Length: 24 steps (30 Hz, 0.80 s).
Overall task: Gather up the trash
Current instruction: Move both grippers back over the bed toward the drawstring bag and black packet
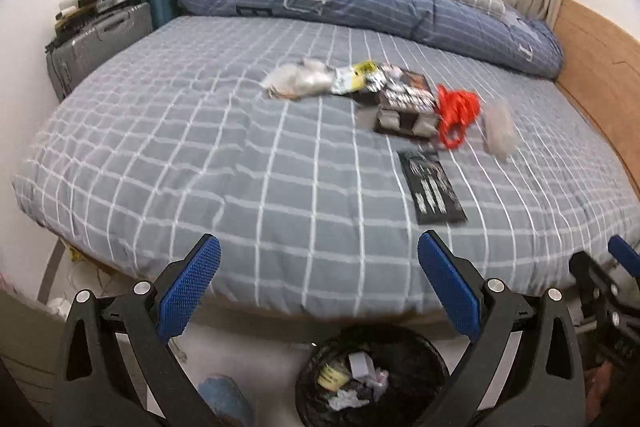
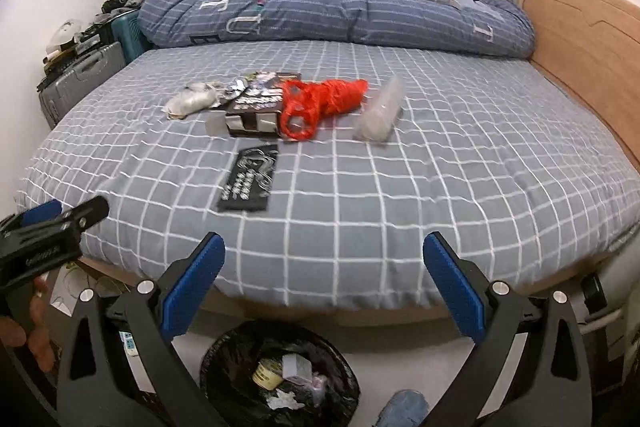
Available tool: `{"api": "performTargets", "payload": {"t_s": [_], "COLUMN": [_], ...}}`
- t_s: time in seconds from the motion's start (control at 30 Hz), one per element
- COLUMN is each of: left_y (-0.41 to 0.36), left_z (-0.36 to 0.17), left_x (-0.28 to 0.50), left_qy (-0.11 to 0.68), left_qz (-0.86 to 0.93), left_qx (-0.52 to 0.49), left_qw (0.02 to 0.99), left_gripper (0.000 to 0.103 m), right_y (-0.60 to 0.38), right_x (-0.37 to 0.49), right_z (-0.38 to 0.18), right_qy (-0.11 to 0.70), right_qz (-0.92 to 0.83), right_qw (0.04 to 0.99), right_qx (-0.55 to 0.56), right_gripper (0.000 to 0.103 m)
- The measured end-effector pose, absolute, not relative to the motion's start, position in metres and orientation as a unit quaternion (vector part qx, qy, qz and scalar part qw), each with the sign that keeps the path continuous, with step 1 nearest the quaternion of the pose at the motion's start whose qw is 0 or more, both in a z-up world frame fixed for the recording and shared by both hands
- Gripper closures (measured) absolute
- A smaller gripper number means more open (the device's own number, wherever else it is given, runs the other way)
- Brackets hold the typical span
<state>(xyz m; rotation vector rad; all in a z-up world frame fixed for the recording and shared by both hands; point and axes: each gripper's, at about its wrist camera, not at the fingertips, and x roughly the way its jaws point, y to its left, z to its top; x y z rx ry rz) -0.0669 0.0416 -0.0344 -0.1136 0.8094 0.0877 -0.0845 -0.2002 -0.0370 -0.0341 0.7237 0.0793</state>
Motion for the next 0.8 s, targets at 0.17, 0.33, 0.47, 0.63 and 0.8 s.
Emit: {"api": "performTargets", "payload": {"t_s": [0.17, 0.33, 0.47, 0.63, 0.8], "left_y": [0.057, 0.07, 0.079, 0.088, 0.101], "left_z": [-0.026, -0.022, -0.023, -0.023, -0.03], "left_x": [-0.037, -0.005, 0.022, 0.053, 0.091], "left_qy": [0.385, 0.381, 0.383, 0.376, 0.383], "left_qz": [0.051, 0.054, 0.052, 0.054, 0.058], "left_qx": [-0.053, -0.053, -0.054, -0.051, -0.058], "left_qw": [0.92, 0.921, 0.921, 0.924, 0.92], "left_gripper": [0.006, 0.006, 0.006, 0.006, 0.006], "right_y": [-0.184, -0.171, -0.159, -0.14, -0.128], "right_x": [-0.064, -0.04, -0.017, 0.011, 0.036], "right_z": [-0.035, -0.037, -0.04, -0.051, -0.066], "right_qy": [0.354, 0.357, 0.361, 0.372, 0.39], "right_qz": [0.05, 0.059, 0.066, 0.083, 0.095], "right_qw": [0.934, 0.932, 0.93, 0.924, 0.915], "right_qx": [-0.023, -0.026, -0.025, -0.036, -0.034], "right_gripper": [0.008, 0.008, 0.008, 0.008, 0.008]}}
